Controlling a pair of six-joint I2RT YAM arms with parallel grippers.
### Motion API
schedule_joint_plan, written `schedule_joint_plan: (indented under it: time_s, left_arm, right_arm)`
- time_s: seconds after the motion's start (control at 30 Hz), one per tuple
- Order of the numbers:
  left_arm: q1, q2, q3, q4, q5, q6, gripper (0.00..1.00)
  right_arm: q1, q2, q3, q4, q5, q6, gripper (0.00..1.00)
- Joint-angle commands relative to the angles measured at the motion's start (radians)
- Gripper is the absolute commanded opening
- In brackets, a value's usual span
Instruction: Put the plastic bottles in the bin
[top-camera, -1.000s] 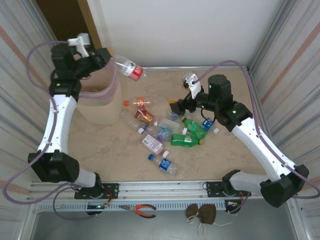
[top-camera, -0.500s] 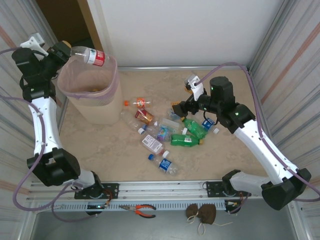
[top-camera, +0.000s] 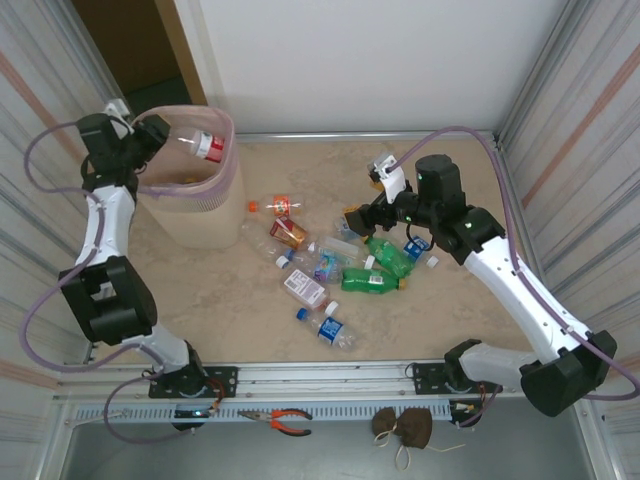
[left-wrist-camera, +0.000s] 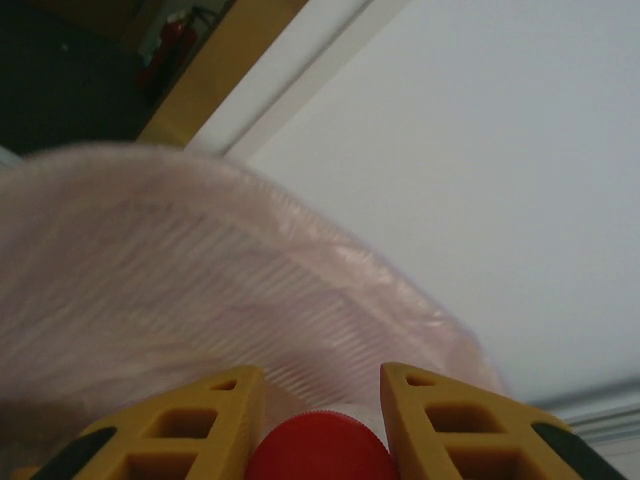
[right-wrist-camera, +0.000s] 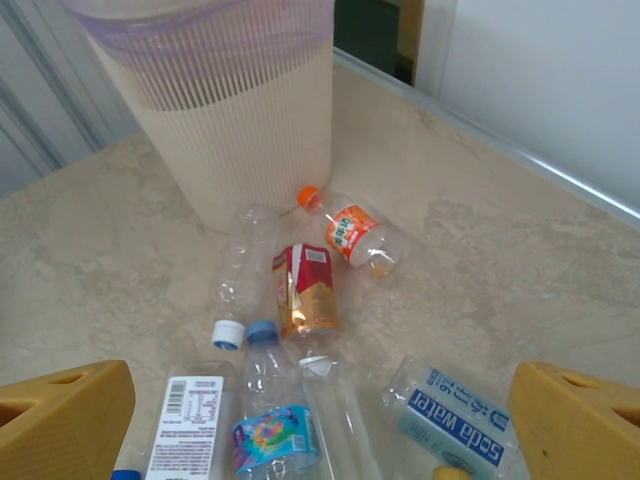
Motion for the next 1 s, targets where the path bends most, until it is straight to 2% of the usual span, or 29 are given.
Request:
schedule_joint_plan:
  time_s: [0.0, 0.3, 0.6, 0.77, 0.97]
  left_arm:
    - [-0.026, 0.028, -0.014, 0.010, -0.043, 0.064, 0.25]
    - [-0.054, 0.149, -0.028, 0.036, -0.089, 0.086, 0.30]
    - [-0.052, 0.149, -0.004, 0.019, -0.123, 0.118, 0.58]
    - [-0.049, 0.098, 0.049, -0.037, -0.134, 0.158, 0.61]
    - [-0.045, 0.047, 0.134, -0.136, -0.092, 0.219, 0.61]
  right_arm:
    - [-0.016, 0.006, -0.015, 0.003, -0.018, 0.011, 0.95]
    - [-0.043, 0.008, -0.037, 0.008, -0.035, 0.019, 0.94]
    - [-0.056, -0.004, -0.037, -0.016, -0.012, 0.044, 0.94]
    - [-0.057, -0.017, -0.028, -0.033, 0.014, 0.052, 0.94]
    - [-0.073, -0.017, 0.000, -0.082, 0.100, 0.125, 0.93]
